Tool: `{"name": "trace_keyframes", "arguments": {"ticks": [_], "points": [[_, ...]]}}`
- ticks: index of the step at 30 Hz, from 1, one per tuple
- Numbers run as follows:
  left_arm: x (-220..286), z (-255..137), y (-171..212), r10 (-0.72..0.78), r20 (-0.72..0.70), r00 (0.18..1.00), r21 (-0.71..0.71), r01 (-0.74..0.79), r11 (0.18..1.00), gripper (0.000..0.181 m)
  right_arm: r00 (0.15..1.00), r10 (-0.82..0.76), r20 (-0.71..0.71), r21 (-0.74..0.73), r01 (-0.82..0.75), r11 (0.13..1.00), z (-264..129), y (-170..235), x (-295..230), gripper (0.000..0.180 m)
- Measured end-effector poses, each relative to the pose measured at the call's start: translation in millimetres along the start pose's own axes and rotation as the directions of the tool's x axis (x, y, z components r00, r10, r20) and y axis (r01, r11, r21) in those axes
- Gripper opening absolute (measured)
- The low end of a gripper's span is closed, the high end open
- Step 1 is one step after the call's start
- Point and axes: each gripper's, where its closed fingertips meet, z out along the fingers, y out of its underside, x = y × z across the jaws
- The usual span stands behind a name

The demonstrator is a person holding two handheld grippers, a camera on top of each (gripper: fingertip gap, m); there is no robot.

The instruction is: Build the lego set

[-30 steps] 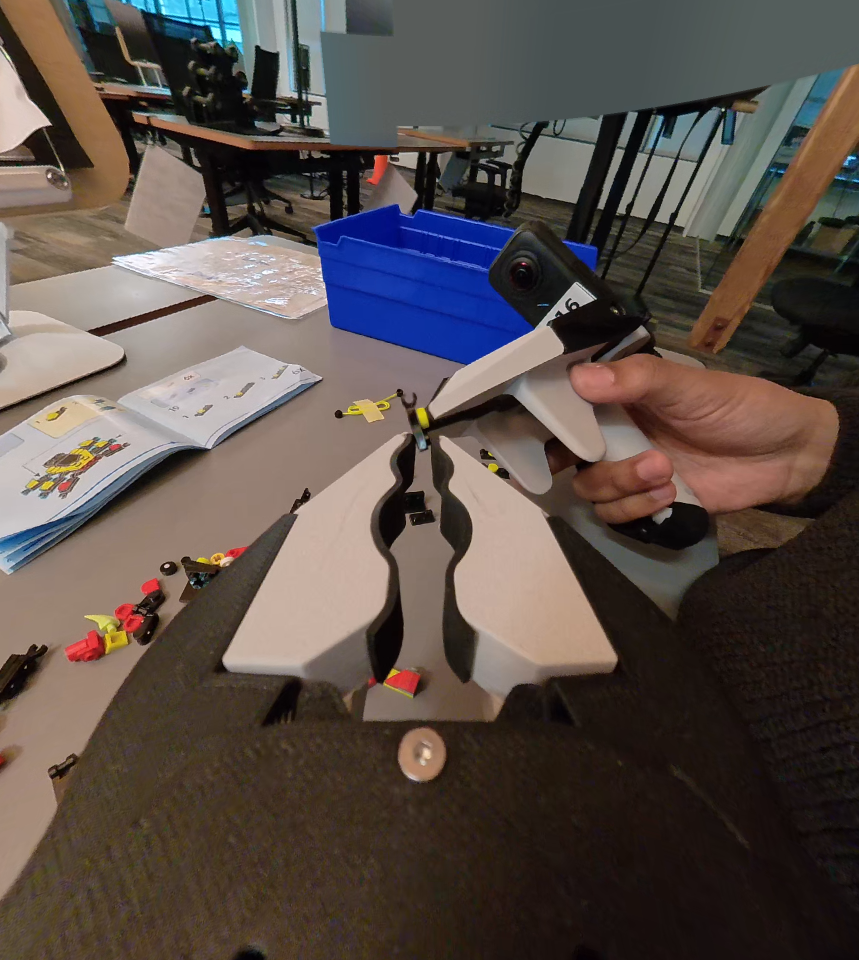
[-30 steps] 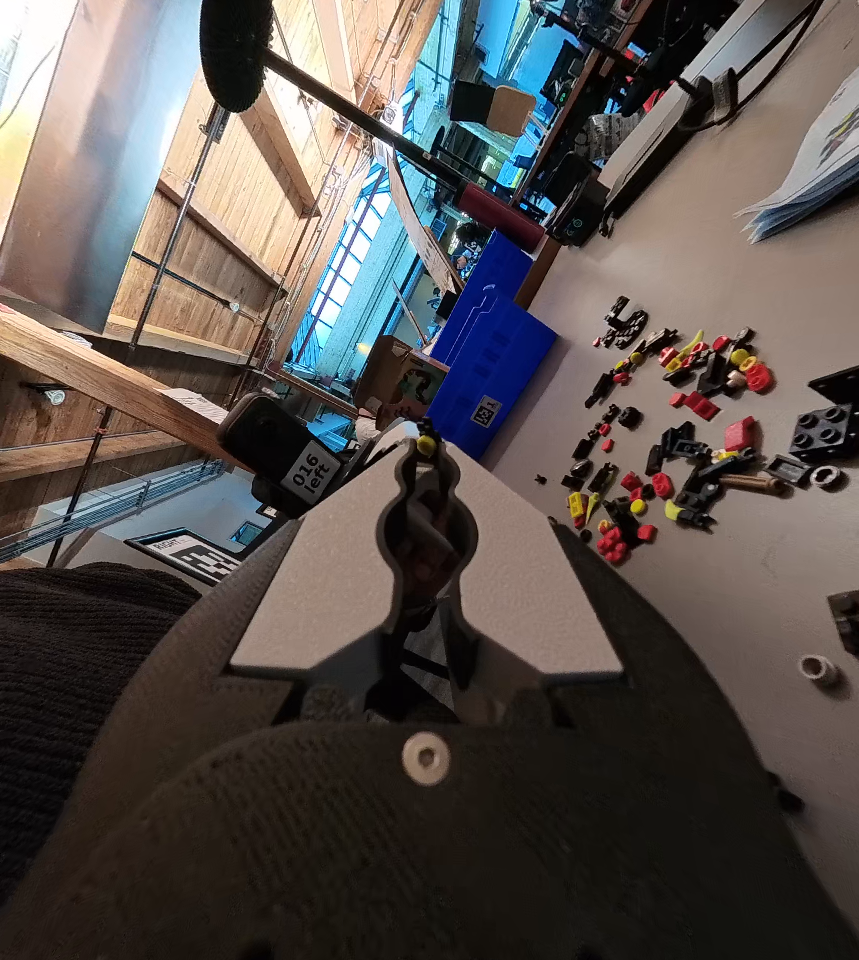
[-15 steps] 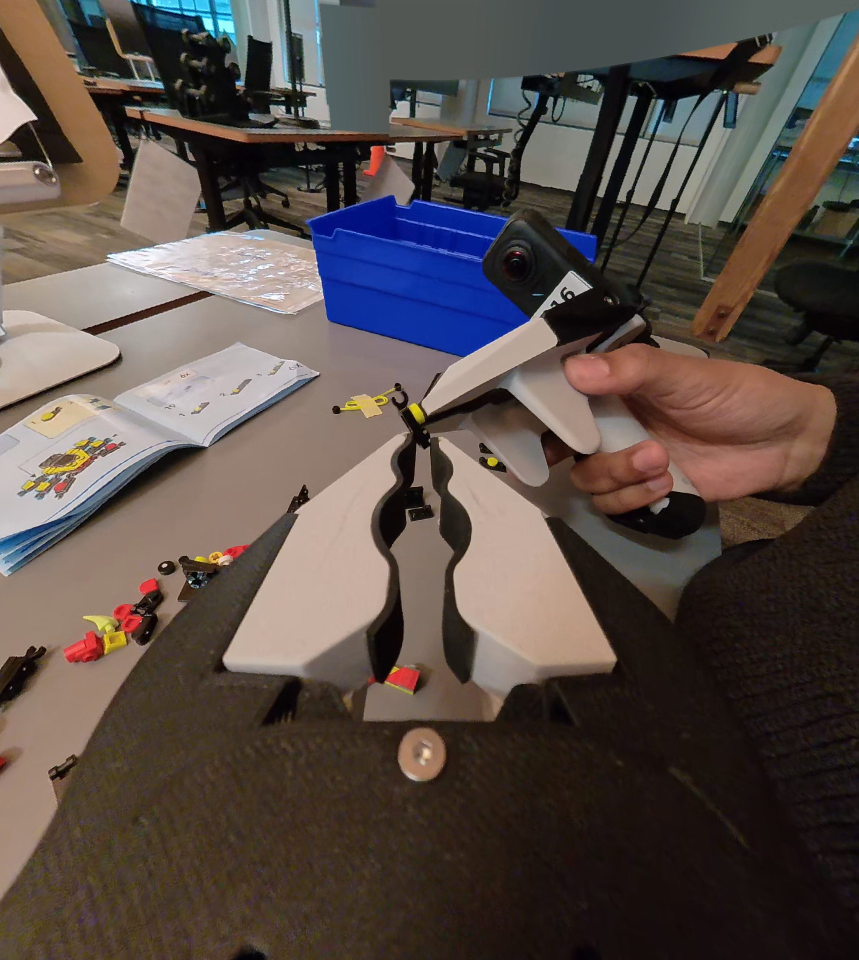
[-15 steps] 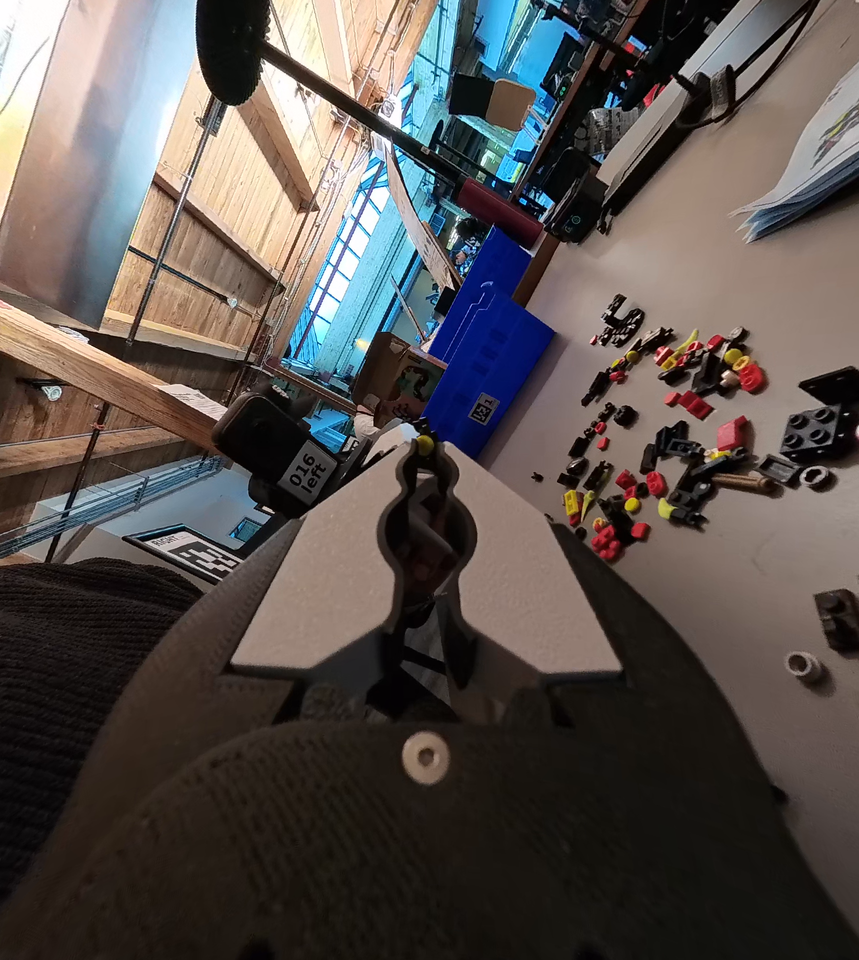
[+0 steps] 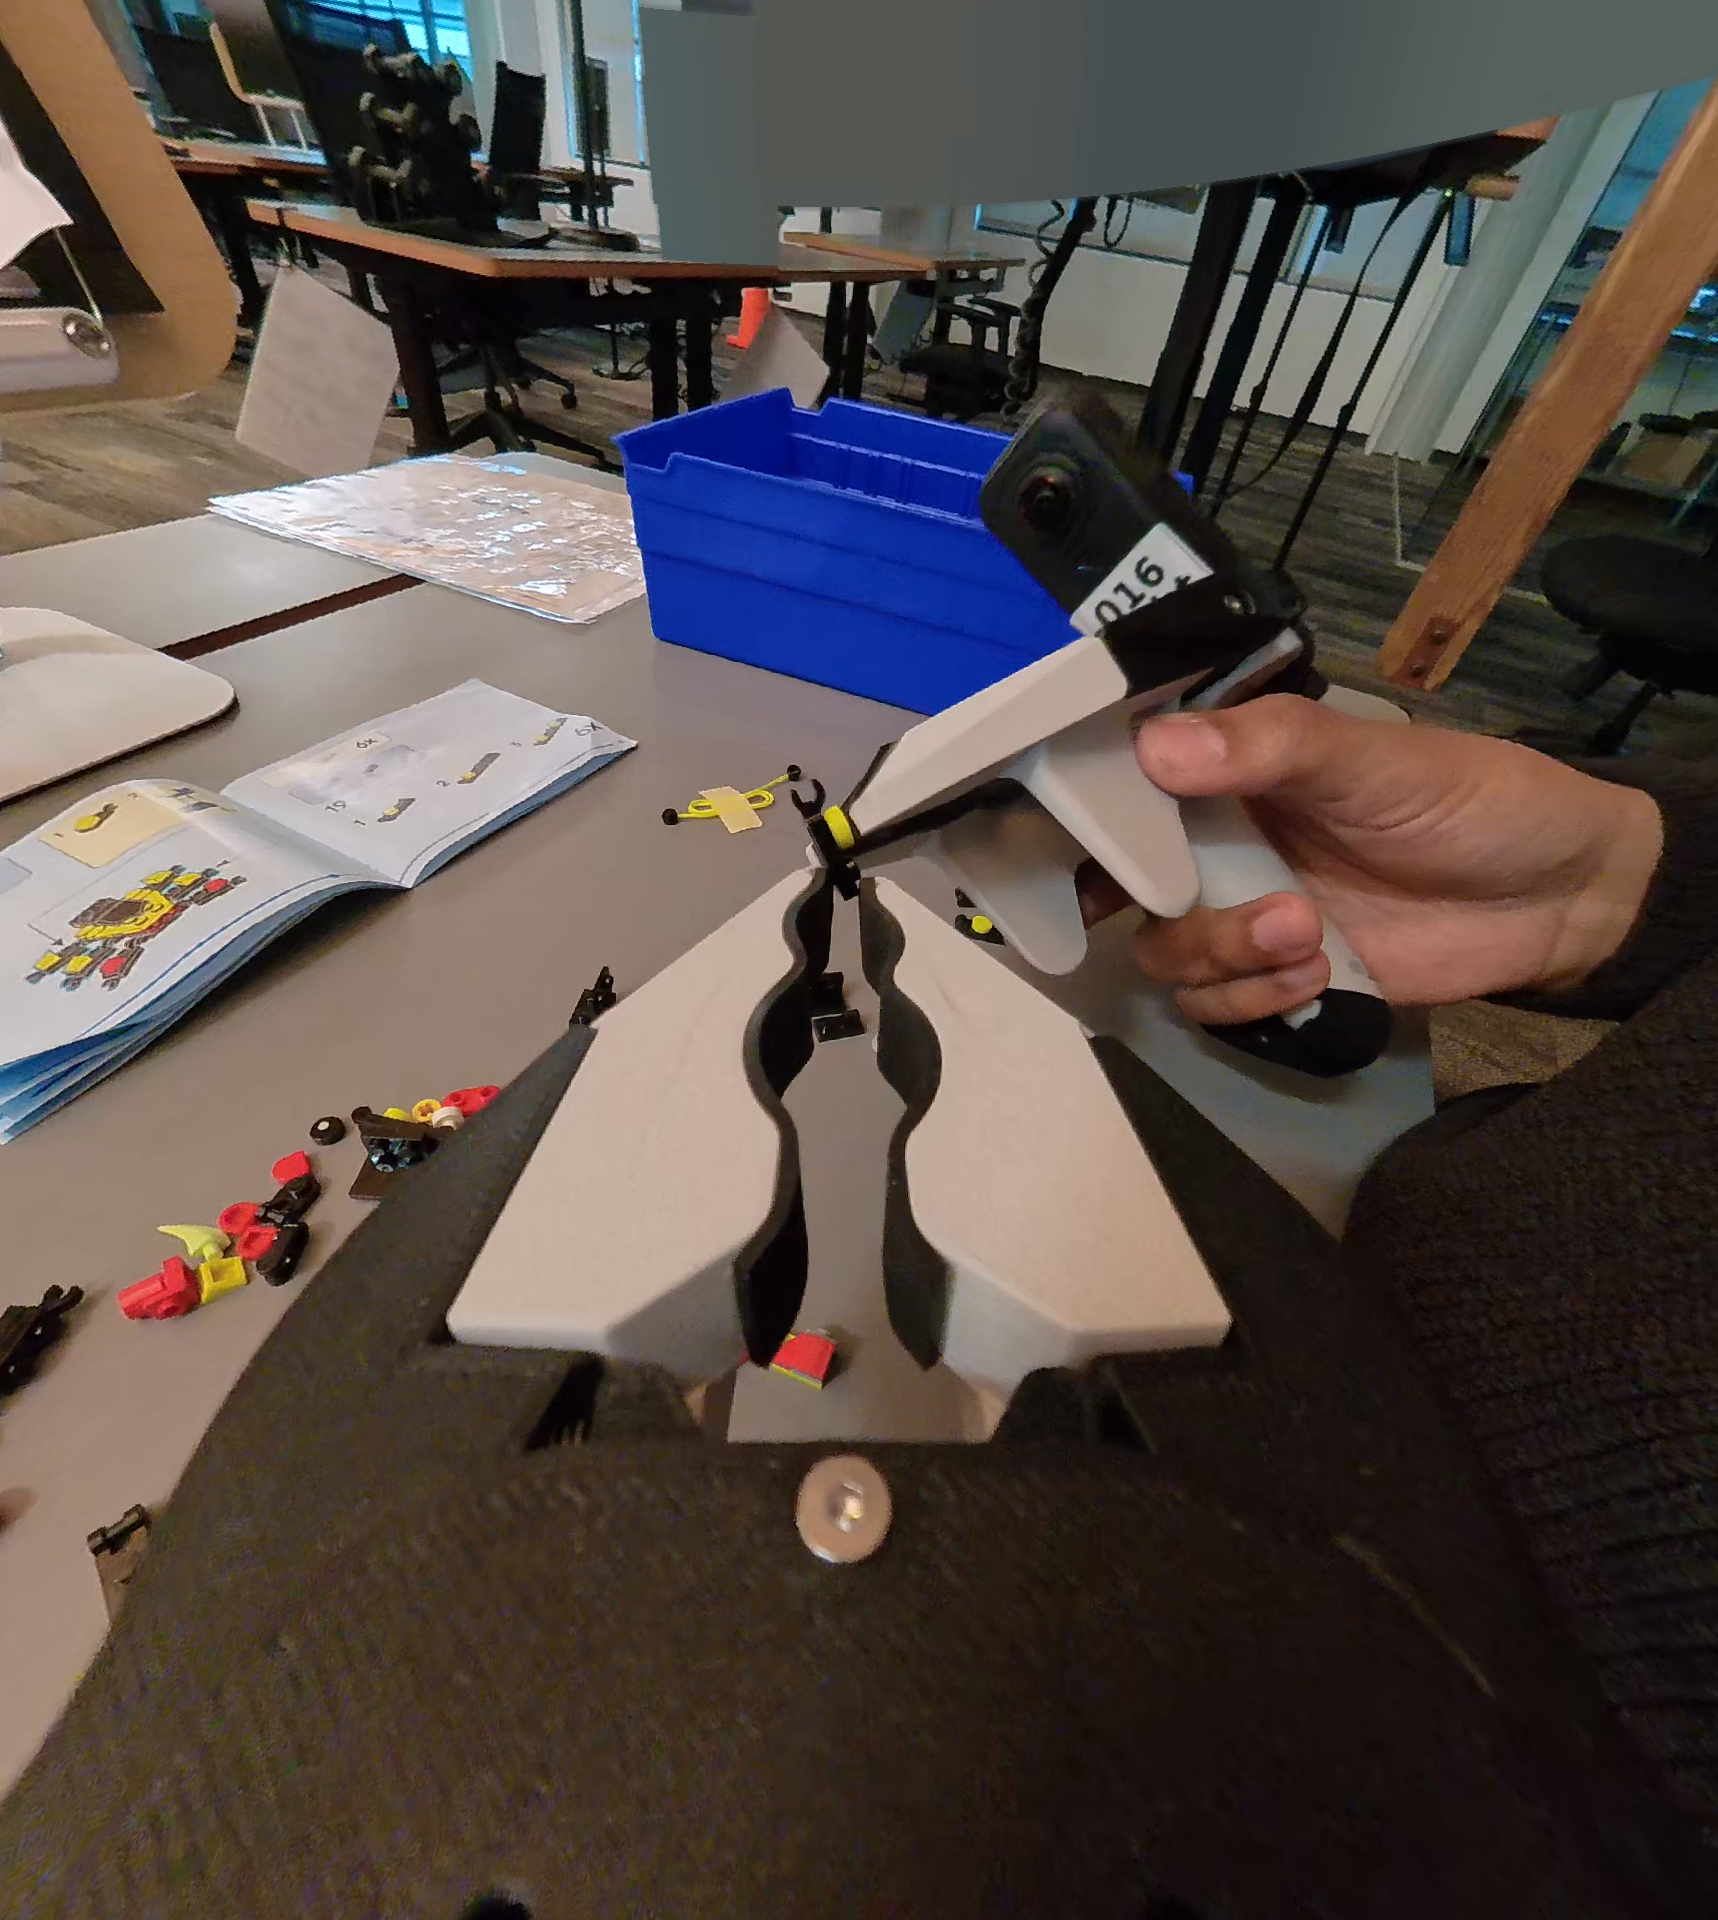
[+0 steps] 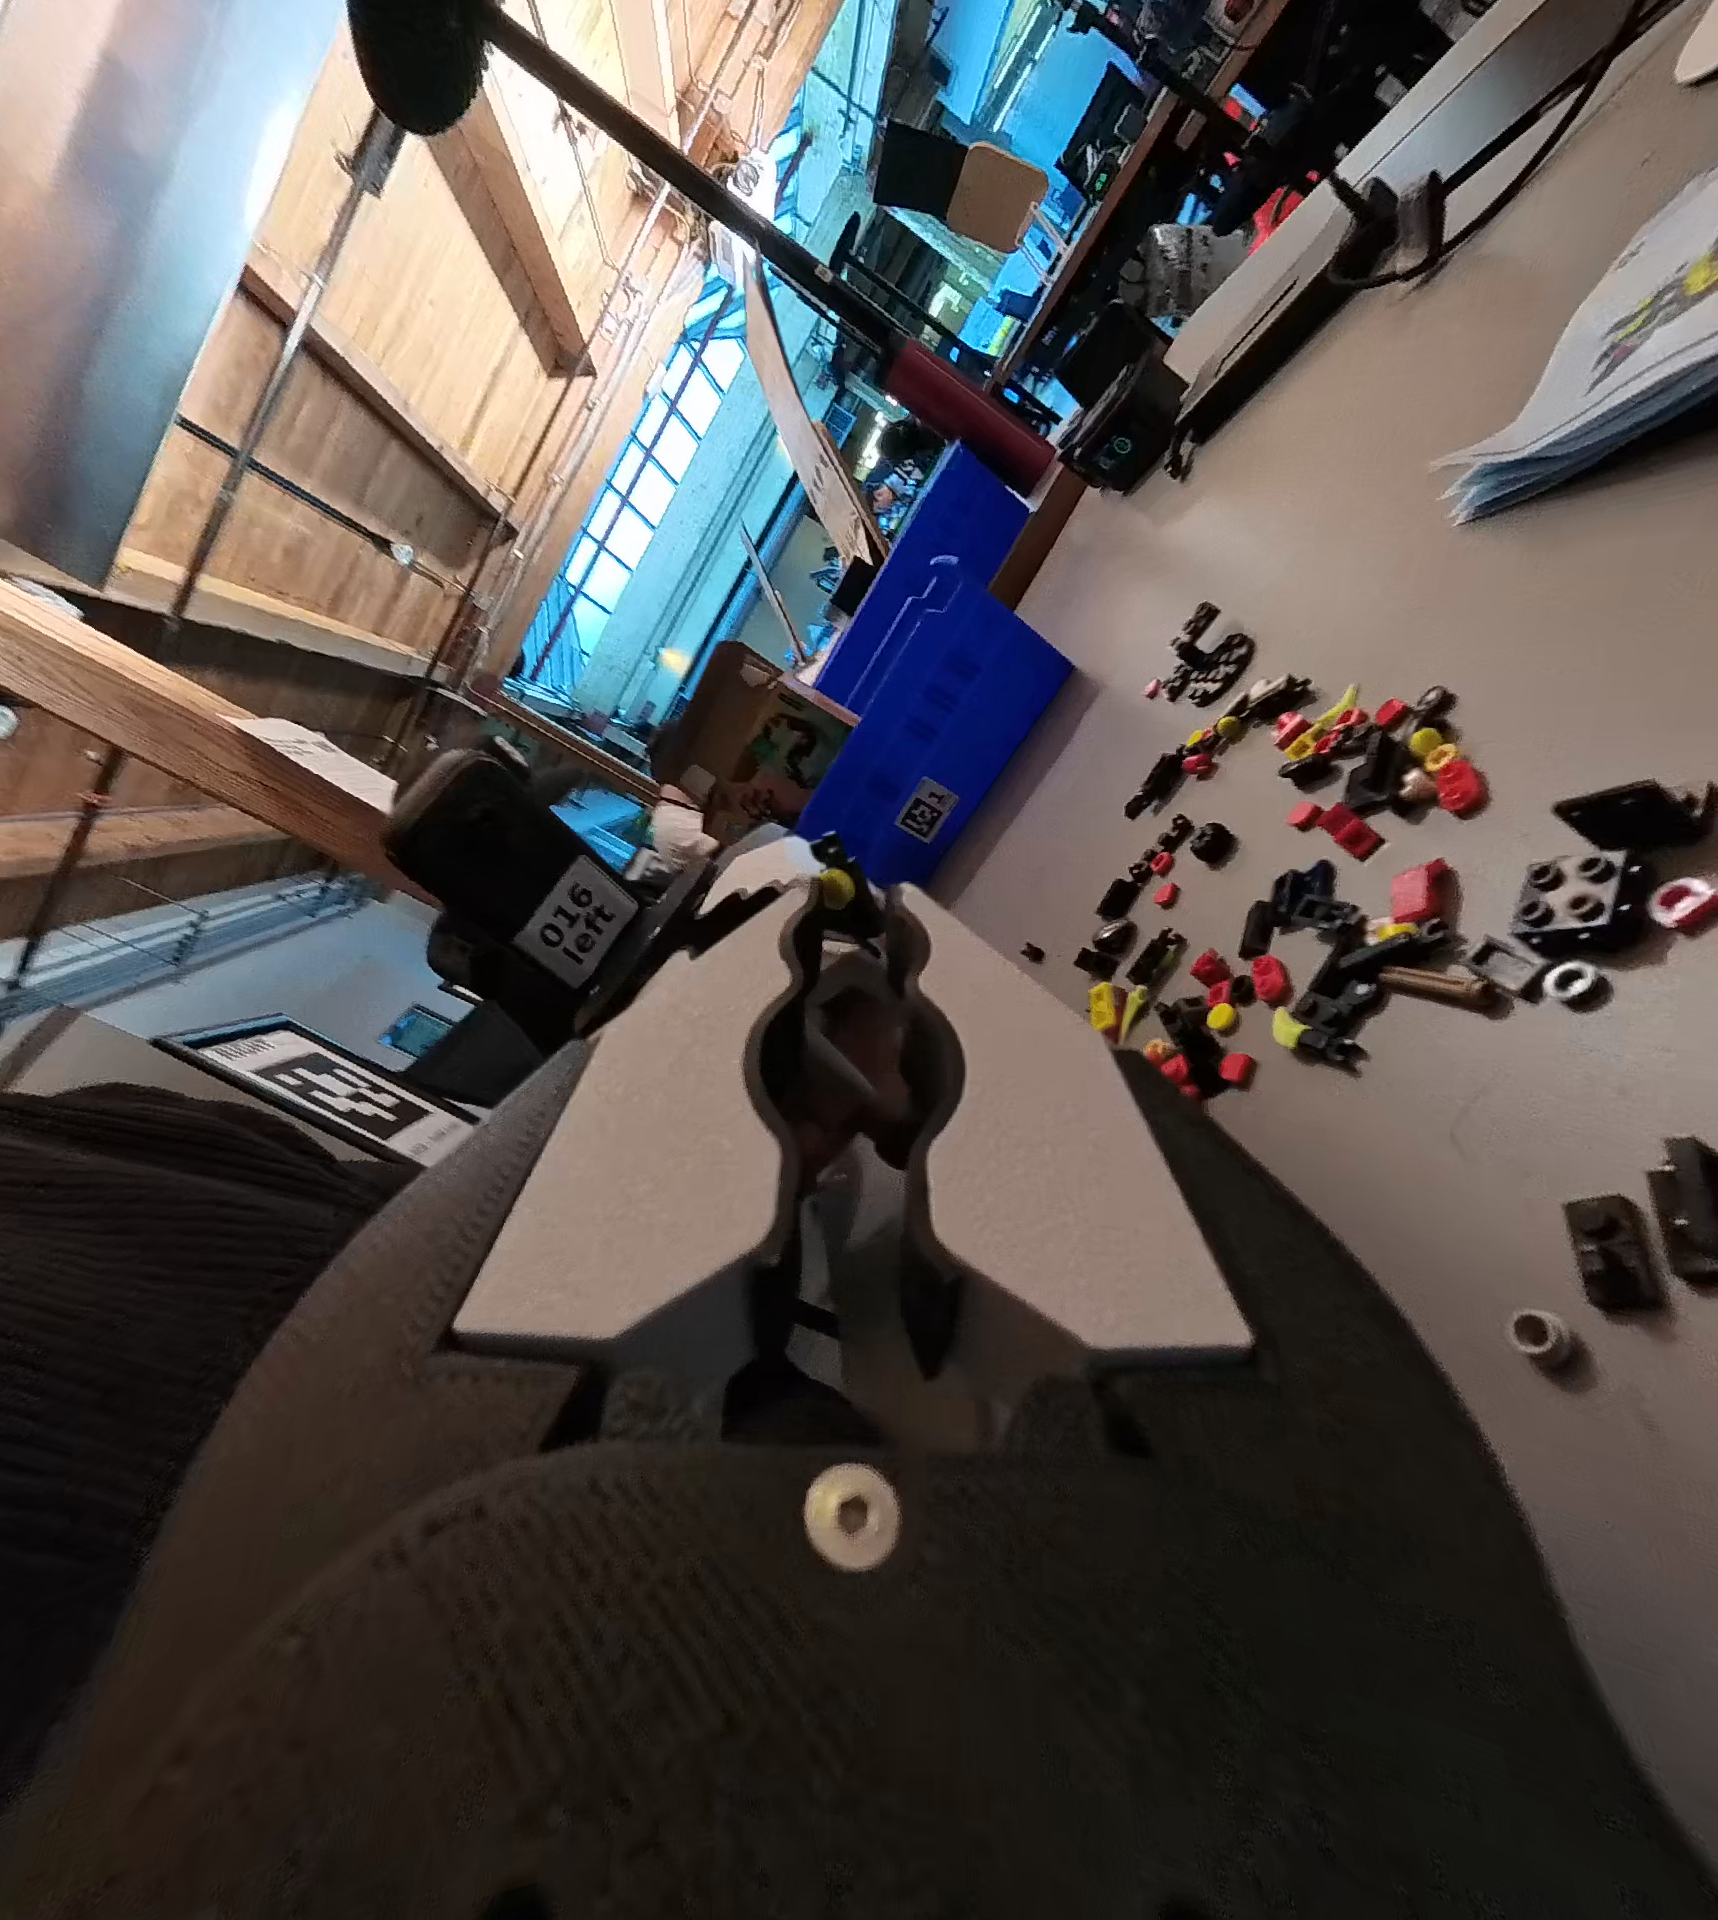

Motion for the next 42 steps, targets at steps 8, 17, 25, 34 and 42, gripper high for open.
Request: {"name": "trace_keyframes", "arguments": {"ticks": [8,17,25,34,42], "points": [[-5,1,2,-0.039,0.023,0.999,-0.009,0.039,0.999,0.001,0.943,-0.299,-0.145,-0.099,0.287,0.953,0,-1,1,0.011],[2,4,3,-0.040,0.002,0.999,-0.017,0.040,0.999,0.001,0.925,-0.344,-0.161,-0.124,0.327,0.937,2,2,1,0.008],[3,4,4,-0.042,-0.005,0.999,-0.024,0.042,0.999,0.009,0.866,-0.388,-0.316,-0.125,0.368,0.922,-62,-45,7,0.007],[-1,4,6,-0.101,-0.024,0.995,-0.036,0.100,0.994,0.012,0.537,-0.545,-0.643,-0.645,0.004,0.764,-220,6,68,0.008],[0,3,6,-0.068,-0.010,0.998,-0.036,0.068,0.997,0.011,0.543,-0.544,-0.640,-0.694,-0.104,0.712,-228,35,94,0.008]]}}
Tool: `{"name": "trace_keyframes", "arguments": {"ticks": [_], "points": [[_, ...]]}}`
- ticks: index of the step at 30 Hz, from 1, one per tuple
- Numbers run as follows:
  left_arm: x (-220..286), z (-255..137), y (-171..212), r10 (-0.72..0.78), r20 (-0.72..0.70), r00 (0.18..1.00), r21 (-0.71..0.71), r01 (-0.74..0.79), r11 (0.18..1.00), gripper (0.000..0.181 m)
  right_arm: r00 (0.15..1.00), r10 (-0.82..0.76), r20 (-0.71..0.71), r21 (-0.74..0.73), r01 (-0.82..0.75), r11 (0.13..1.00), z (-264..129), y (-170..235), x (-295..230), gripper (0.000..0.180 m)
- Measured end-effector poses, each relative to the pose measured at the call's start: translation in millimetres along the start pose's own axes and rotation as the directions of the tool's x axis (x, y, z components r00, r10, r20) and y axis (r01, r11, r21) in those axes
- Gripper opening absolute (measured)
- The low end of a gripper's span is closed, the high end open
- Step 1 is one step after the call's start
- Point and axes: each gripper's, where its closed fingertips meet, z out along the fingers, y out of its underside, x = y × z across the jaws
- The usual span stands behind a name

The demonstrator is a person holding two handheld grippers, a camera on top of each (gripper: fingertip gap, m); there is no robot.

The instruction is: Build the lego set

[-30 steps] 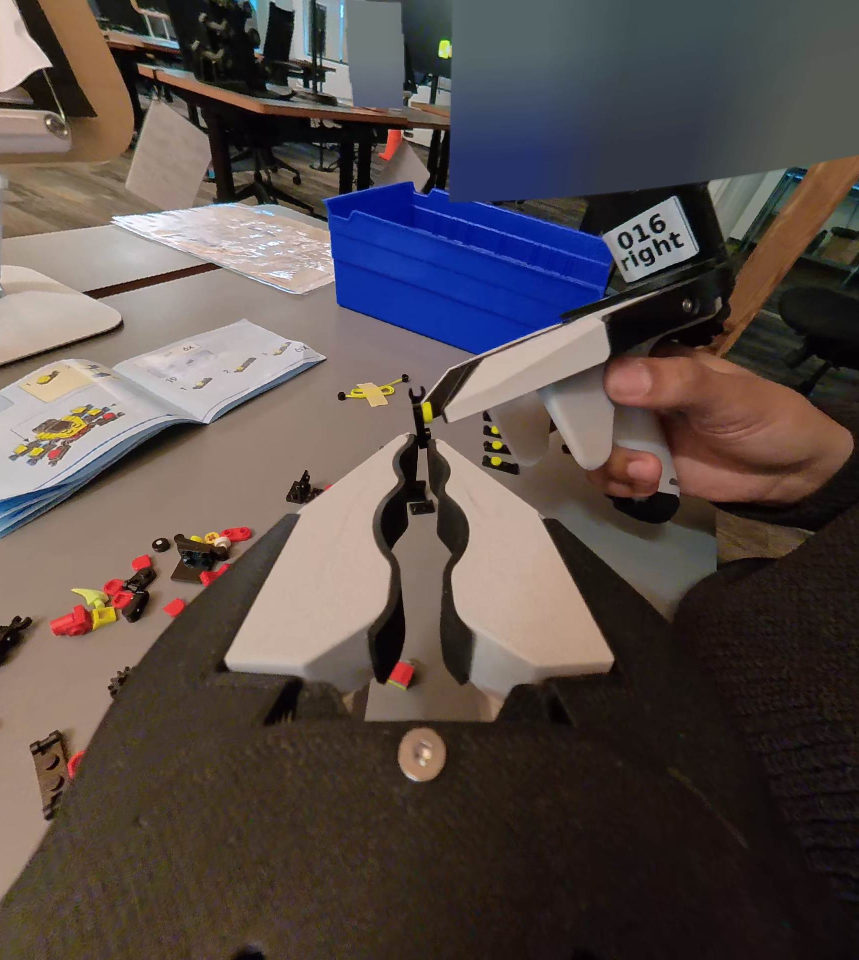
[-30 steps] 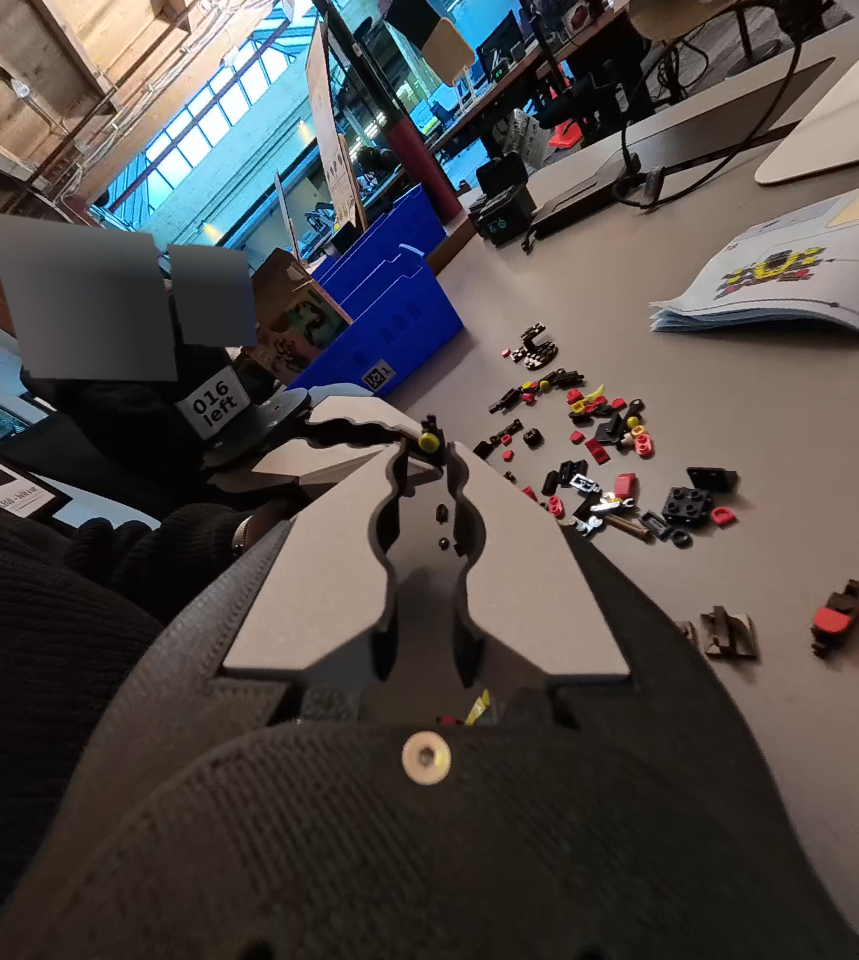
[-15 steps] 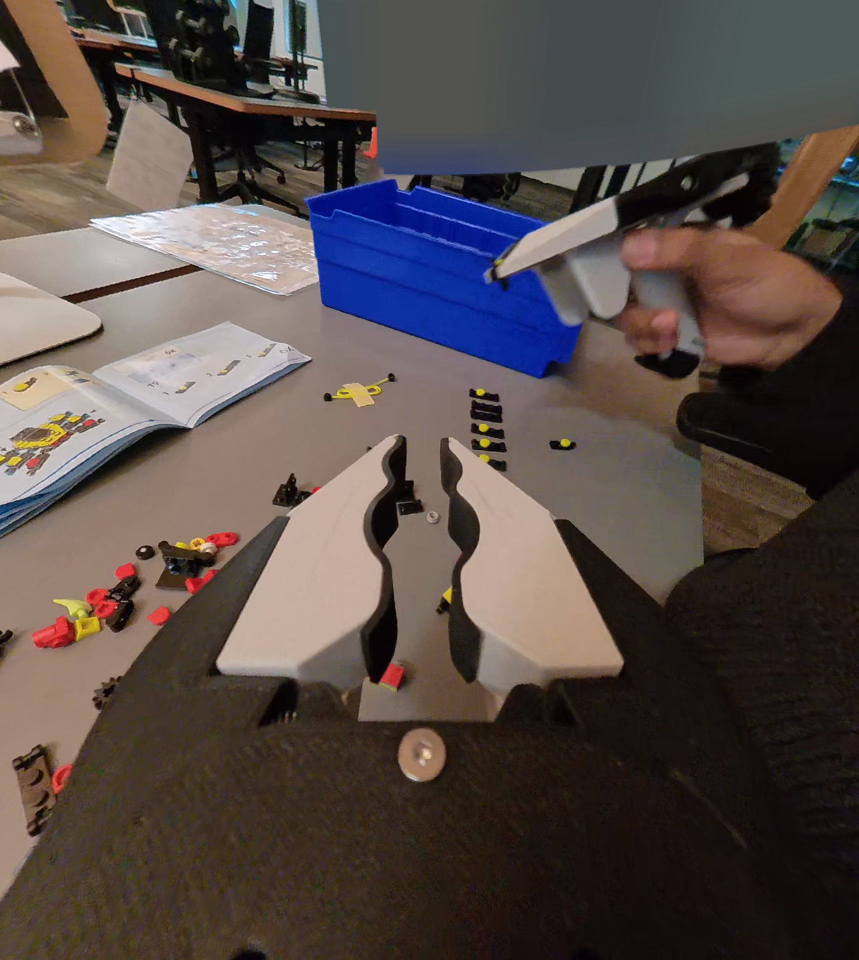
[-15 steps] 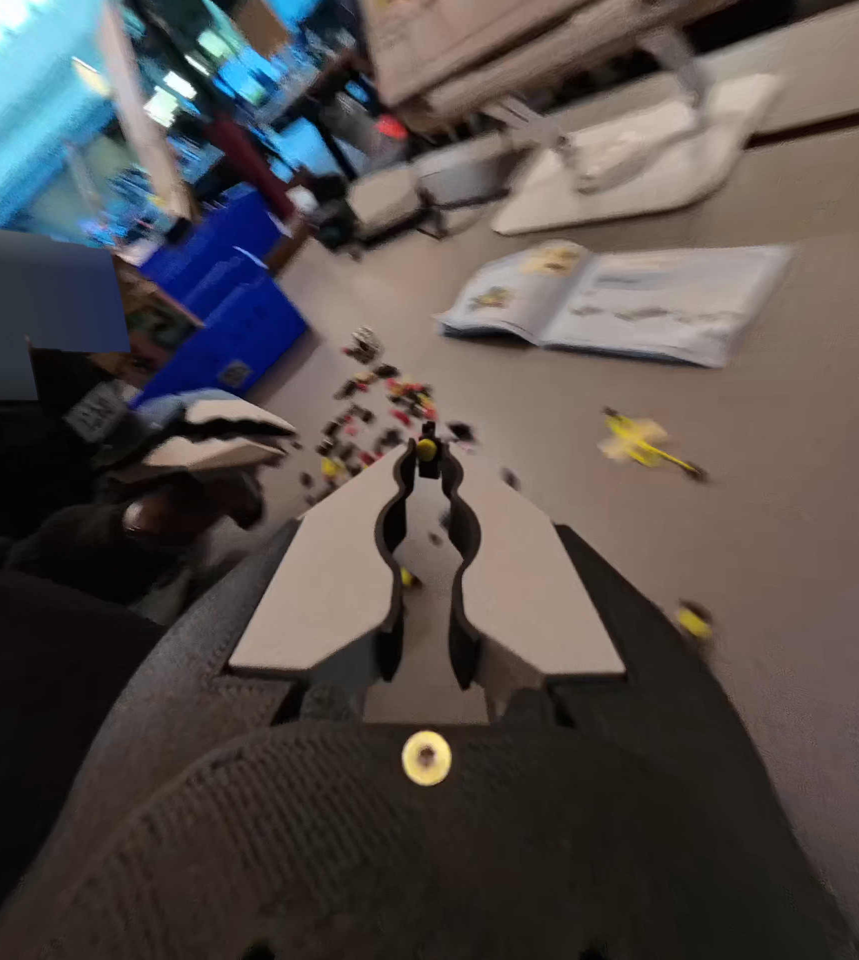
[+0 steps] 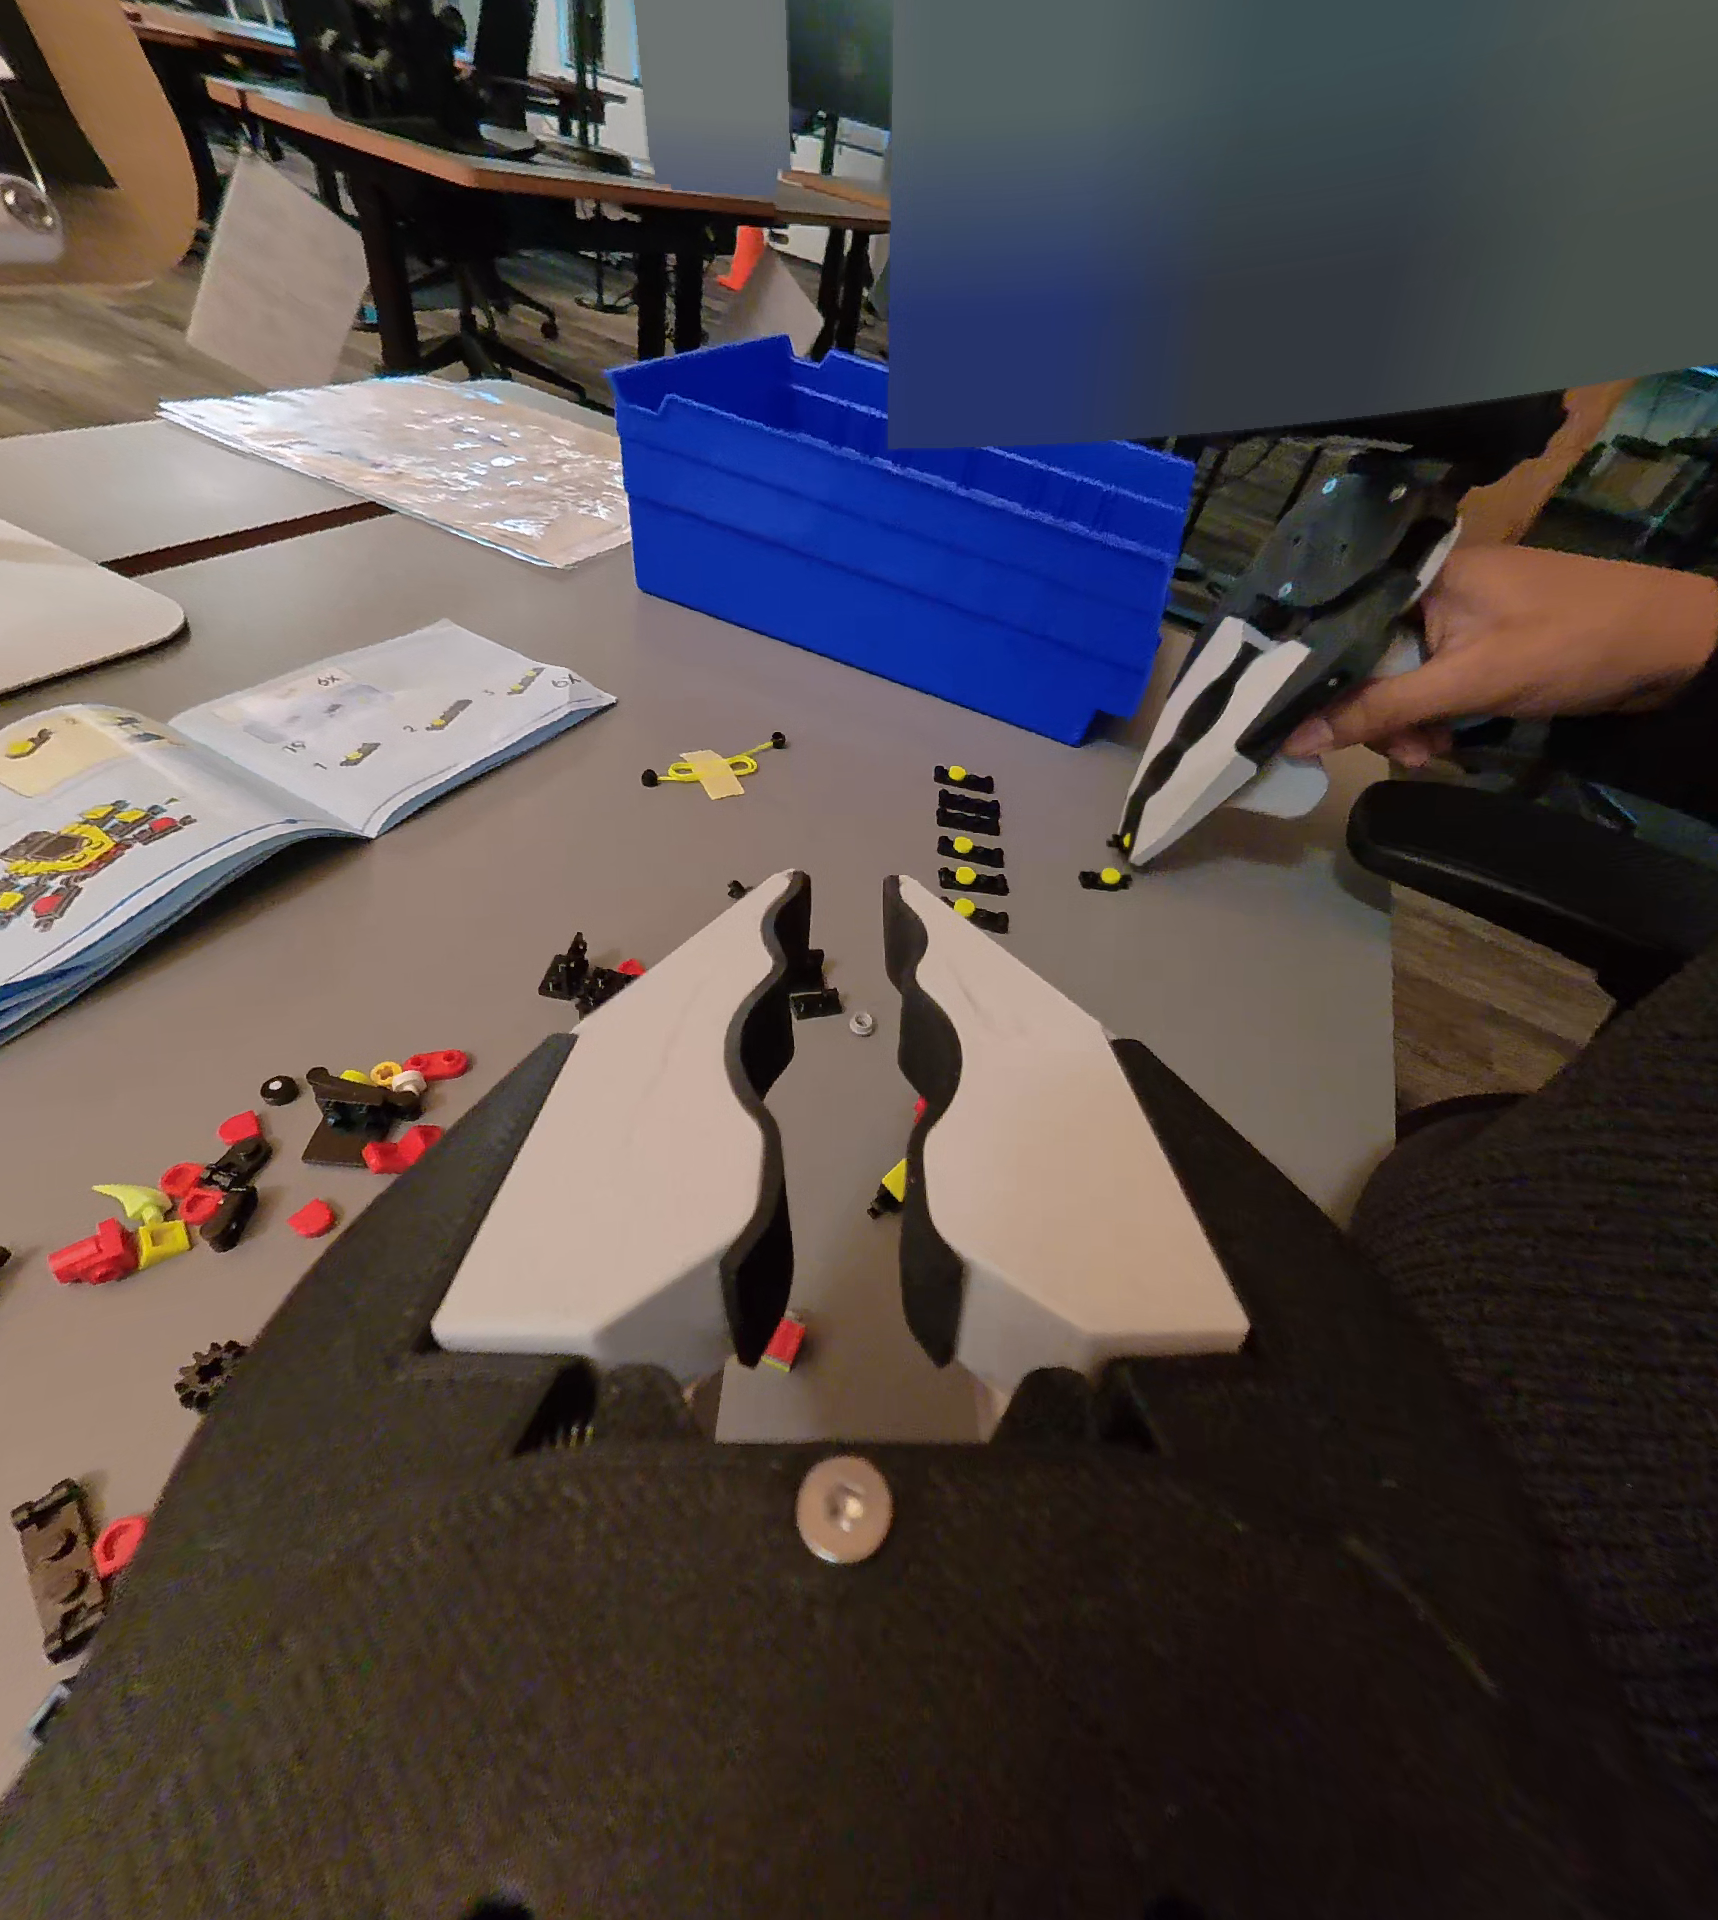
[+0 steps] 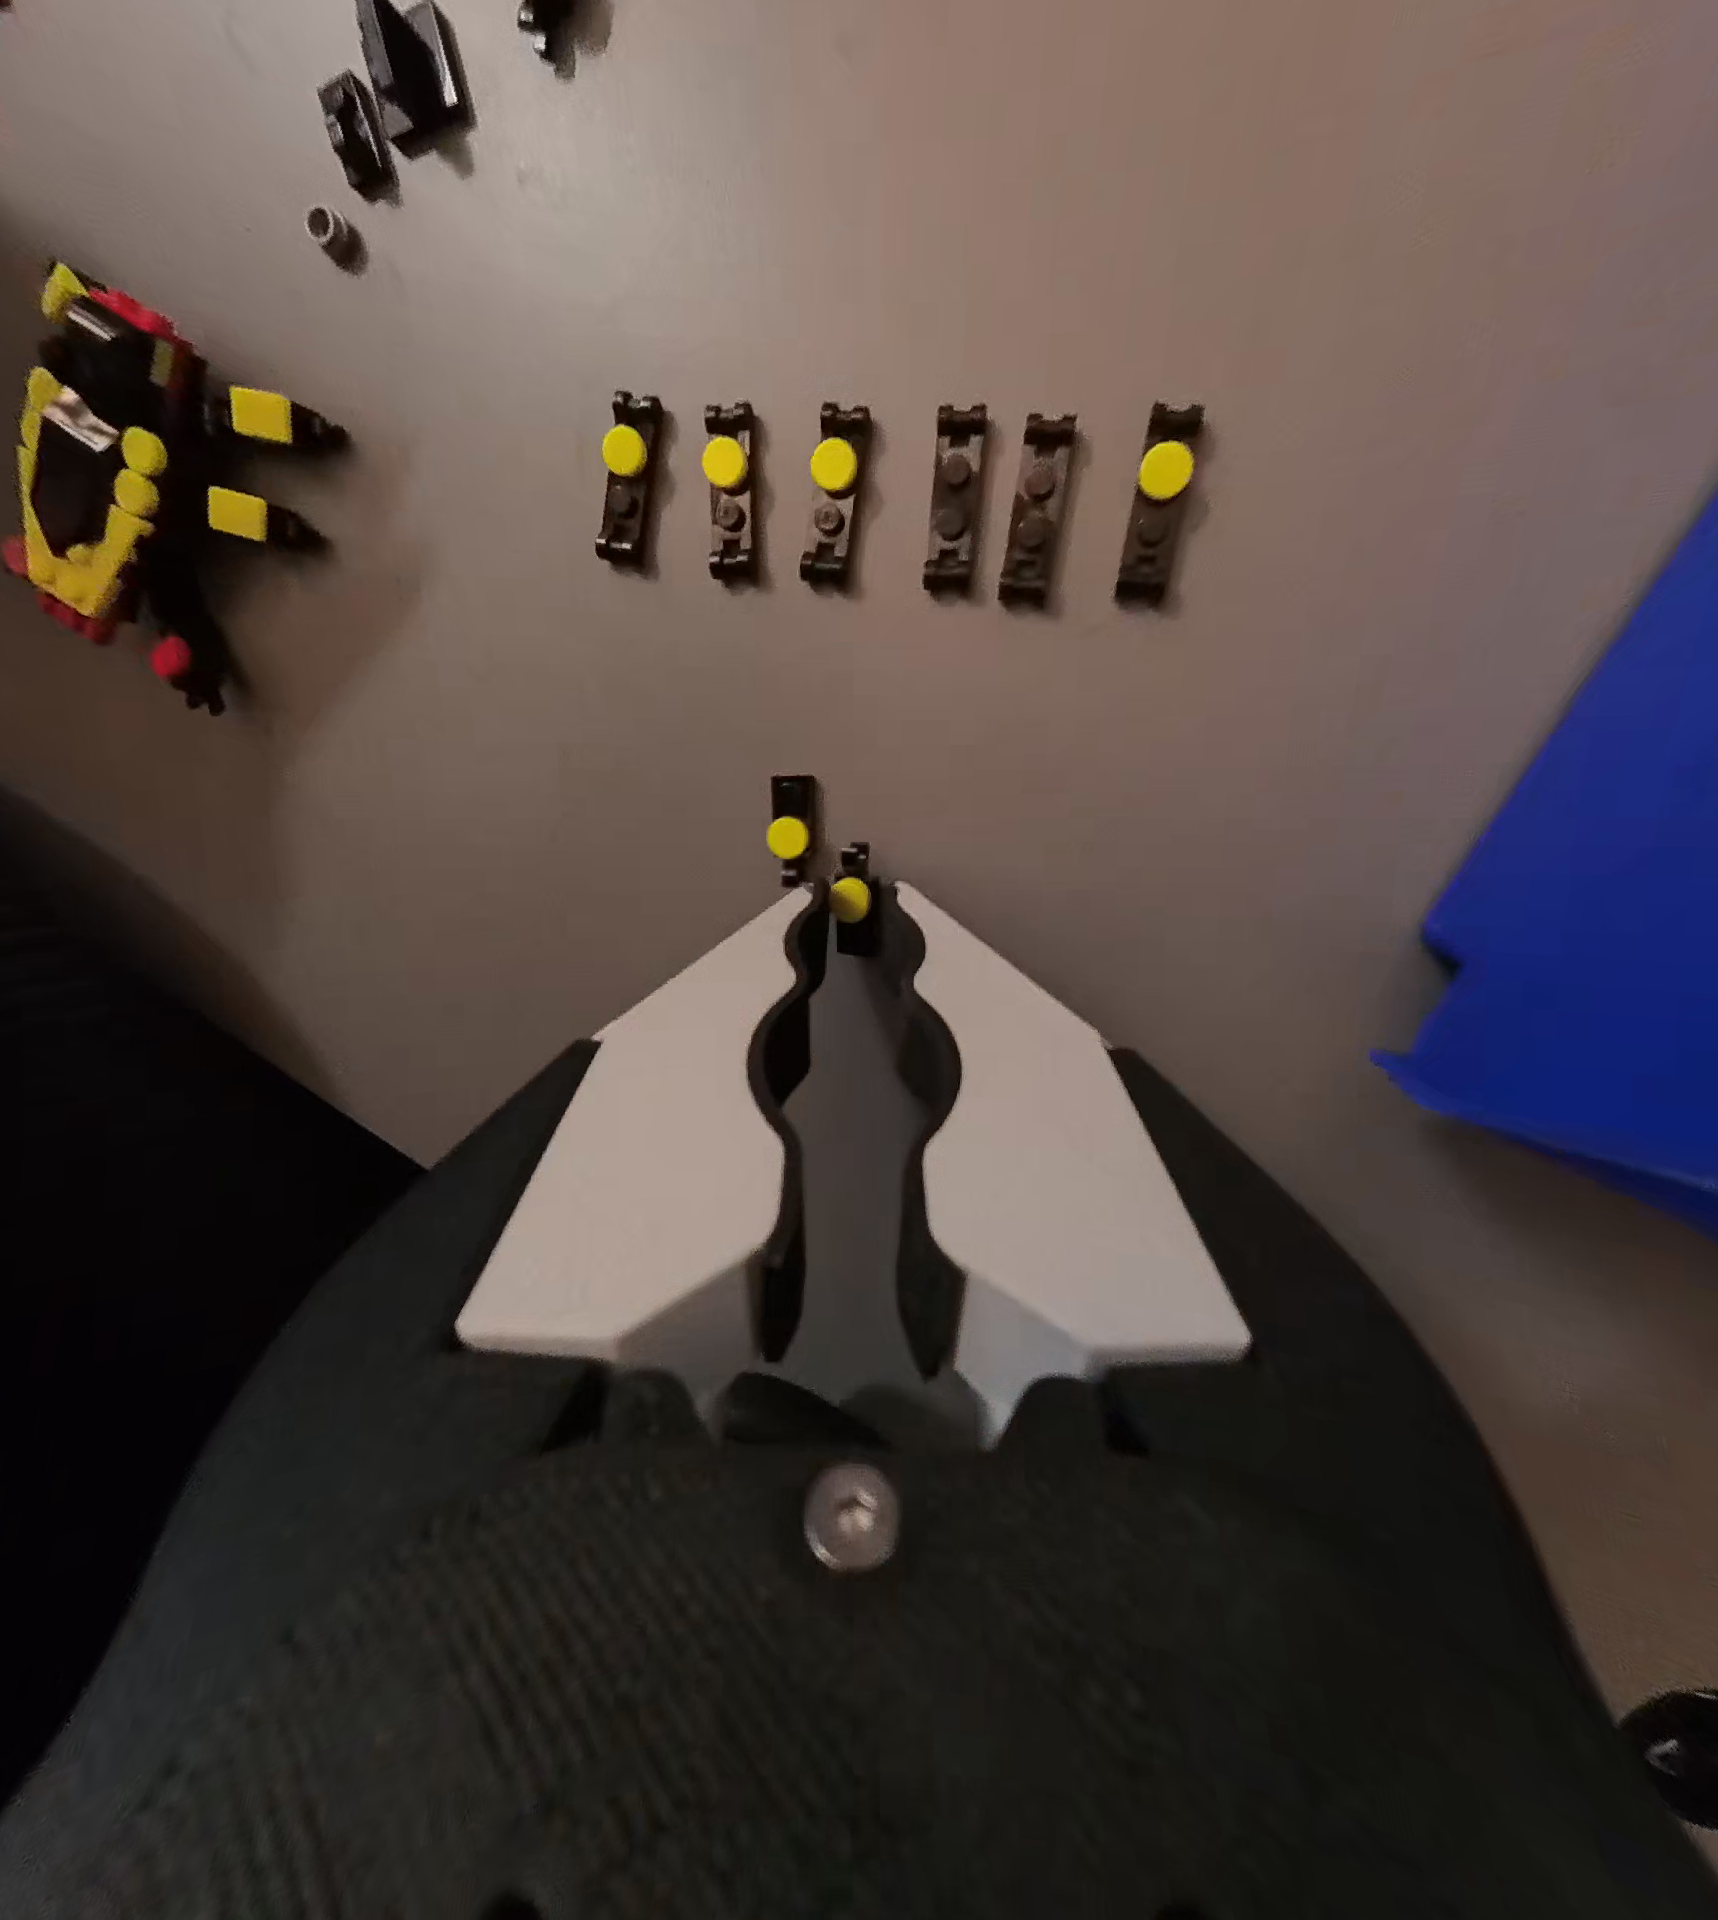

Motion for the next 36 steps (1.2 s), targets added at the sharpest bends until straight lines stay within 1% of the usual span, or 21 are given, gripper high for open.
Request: {"name": "trace_keyframes", "arguments": {"ticks": [7,11,14,16,18,20,22,25,27,29,32,34,36], "points": [[-2,-1,-1,-0.001,0.004,1.000,0.003,0.001,1.000,0.011,1.000,-0.014,-0.014,0.000,0.014,1.000,3,-5,5,0.008],[-14,-8,-4,0.000,0.049,0.999,0.015,0.000,1.000,0.011,0.999,-0.022,-0.030,0.006,0.022,1.000,5,-7,7,0.014],[-29,-18,-10,-0.012,0.099,0.995,0.038,0.008,0.999,0.011,0.999,-0.026,-0.036,0.039,0.028,0.999,-2,-14,7,0.014],[-42,-26,-13,-0.020,0.145,0.989,0.053,0.012,0.999,0.011,0.998,-0.044,-0.033,0.097,0.047,0.994,-12,-26,5,0.016],[-56,-35,-15,-0.038,0.191,0.981,0.065,0.026,0.998,0.010,0.997,-0.078,-0.024,0.194,0.082,0.978,-24,-45,-2,0.016],[-69,-43,-14,-0.065,0.236,0.970,0.069,0.050,0.996,0.010,0.991,-0.130,-0.010,0.312,0.127,0.942,-35,-68,-15,0.016],[-81,-47,-10,-0.100,0.267,0.958,0.061,0.087,0.994,0.010,0.983,-0.186,0.009,0.448,0.162,0.879,-44,-94,-32,0.015],[-91,-49,-2,-0.131,0.297,0.946,0.031,0.128,0.991,0.010,0.964,-0.257,0.062,0.615,0.166,0.771,-46,-129,-64,0.013],[-94,-49,4,-0.128,0.314,0.941,-0.003,0.136,0.991,0.013,0.946,-0.301,0.120,0.667,0.148,0.730,-38,-144,-86,0.018],[-95,-47,21,-0.119,0.316,0.941,-0.099,0.157,0.983,0.018,0.921,-0.340,0.190,0.678,0.127,0.724,-22,-150,-102,0.018],[-103,-48,46,-0.081,0.359,0.930,-0.236,0.174,0.956,0.023,0.901,-0.331,0.281,0.670,0.062,0.739,-6,-152,-106,0.011],[-111,-52,54,-0.059,0.389,0.919,-0.273,0.176,0.946,0.027,0.906,-0.325,0.270,0.679,0.061,0.732,-5,-151,-98,0.007],[-120,-58,57,-0.040,0.416,0.909,-0.293,0.175,0.940,0.030,0.920,-0.321,0.226,0.699,0.077,0.711,-8,-152,-87,0.008]]}}
